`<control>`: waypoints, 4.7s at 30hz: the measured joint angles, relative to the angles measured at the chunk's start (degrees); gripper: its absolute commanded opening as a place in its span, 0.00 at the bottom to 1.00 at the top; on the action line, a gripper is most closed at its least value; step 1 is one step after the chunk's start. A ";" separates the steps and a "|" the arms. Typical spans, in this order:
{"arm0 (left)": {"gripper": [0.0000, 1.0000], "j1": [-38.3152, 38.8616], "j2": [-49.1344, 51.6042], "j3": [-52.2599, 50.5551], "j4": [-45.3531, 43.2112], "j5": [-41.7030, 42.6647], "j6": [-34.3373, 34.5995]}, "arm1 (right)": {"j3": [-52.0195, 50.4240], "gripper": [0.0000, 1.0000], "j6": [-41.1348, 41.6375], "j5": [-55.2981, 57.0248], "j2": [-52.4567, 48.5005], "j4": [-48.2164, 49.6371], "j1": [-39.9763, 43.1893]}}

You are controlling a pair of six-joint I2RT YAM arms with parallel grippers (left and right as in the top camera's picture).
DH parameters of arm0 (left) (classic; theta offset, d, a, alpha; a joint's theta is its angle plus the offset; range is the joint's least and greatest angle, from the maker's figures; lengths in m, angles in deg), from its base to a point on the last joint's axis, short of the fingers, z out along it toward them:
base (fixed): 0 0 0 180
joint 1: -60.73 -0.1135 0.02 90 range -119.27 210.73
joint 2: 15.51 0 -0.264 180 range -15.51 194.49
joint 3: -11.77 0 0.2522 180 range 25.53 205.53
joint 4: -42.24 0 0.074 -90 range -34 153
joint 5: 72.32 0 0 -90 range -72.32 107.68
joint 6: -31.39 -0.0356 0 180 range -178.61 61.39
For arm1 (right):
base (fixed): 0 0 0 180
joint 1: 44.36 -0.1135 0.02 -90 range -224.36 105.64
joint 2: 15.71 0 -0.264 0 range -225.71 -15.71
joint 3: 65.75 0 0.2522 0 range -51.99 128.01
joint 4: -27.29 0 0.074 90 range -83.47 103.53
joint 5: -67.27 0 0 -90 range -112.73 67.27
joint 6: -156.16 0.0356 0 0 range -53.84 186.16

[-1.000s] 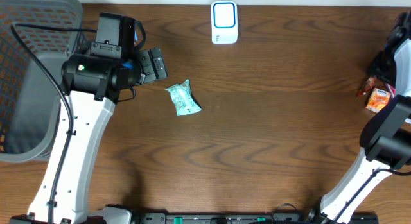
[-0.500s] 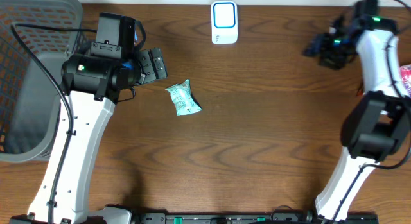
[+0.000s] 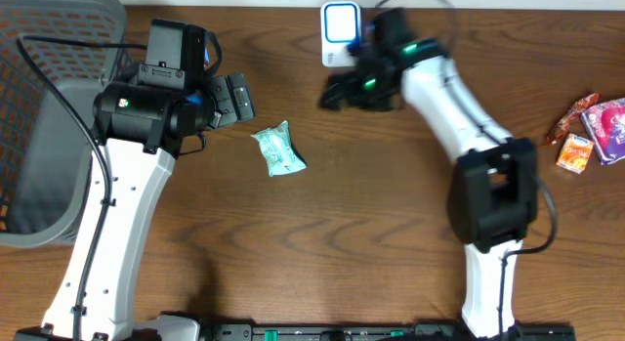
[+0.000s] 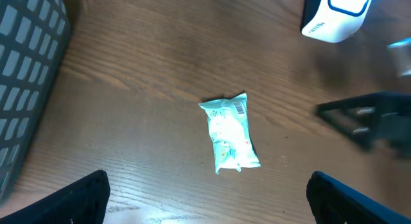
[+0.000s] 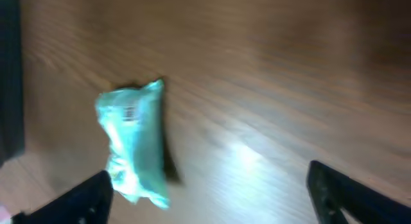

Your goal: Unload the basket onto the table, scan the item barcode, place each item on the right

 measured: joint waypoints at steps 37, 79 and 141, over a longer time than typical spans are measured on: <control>0.98 0.00 0.02 0.00 0.00 0.00 0.00 | -15.10 0.01 17.57 8.57 0.04 17.16 -17.66; 0.98 0.00 0.00 0.00 0.00 0.00 0.00 | -14.12 0.02 11.10 9.33 7.78 -8.20 1.92; 0.98 0.00 0.02 0.00 0.00 0.00 -0.02 | -18.43 0.56 12.09 33.77 11.61 -10.38 -15.04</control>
